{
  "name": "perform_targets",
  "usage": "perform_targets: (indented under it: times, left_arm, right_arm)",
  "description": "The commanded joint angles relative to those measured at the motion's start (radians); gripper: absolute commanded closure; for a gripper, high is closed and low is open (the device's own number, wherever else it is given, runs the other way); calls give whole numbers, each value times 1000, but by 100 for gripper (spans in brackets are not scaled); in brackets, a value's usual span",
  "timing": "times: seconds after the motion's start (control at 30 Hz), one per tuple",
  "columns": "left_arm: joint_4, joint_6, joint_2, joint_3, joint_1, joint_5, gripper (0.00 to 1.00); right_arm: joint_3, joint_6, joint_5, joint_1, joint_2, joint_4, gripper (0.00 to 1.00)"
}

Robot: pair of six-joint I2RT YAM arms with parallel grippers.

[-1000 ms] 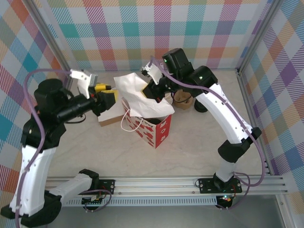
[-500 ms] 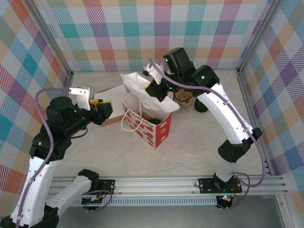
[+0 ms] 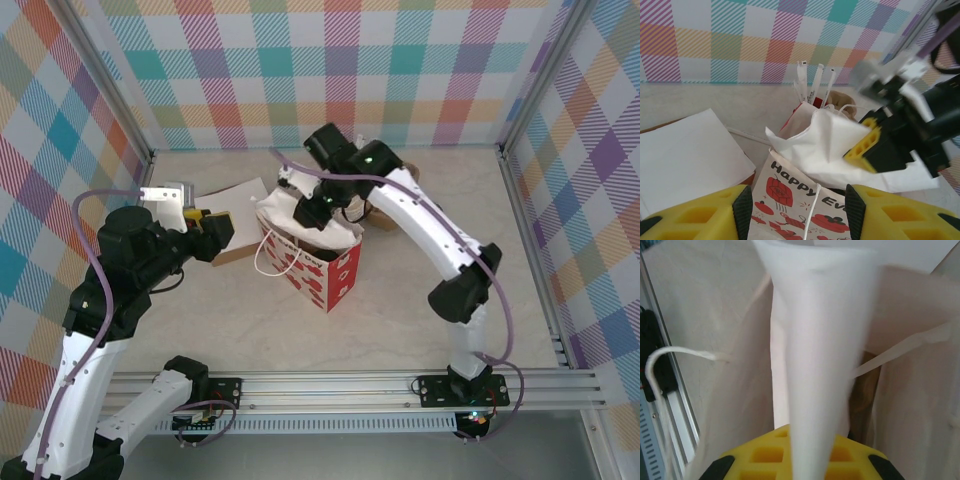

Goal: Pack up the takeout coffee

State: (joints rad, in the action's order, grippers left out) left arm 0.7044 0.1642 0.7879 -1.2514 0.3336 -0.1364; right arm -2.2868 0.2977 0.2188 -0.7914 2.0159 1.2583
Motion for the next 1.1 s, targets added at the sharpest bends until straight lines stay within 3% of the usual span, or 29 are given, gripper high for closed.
perform_targets:
  times: [0.0, 0.3, 0.83, 1.07]
  left_arm:
    - [-14, 3, -10, -3, 12, 9, 46]
    - [-10, 2, -9, 1, 11, 9, 46]
    - [-15, 3, -10, 15, 12, 12, 45]
    - [-37, 77, -15, 67, 12, 91, 24]
  right_arm:
    - [-49, 31, -13, -19, 63, 111, 89]
    - [-38, 14, -45, -31, 167, 136, 86]
    - [-145, 7, -108, -30, 3, 153, 20]
    - [-161, -32, -195, -27, -91, 122, 10]
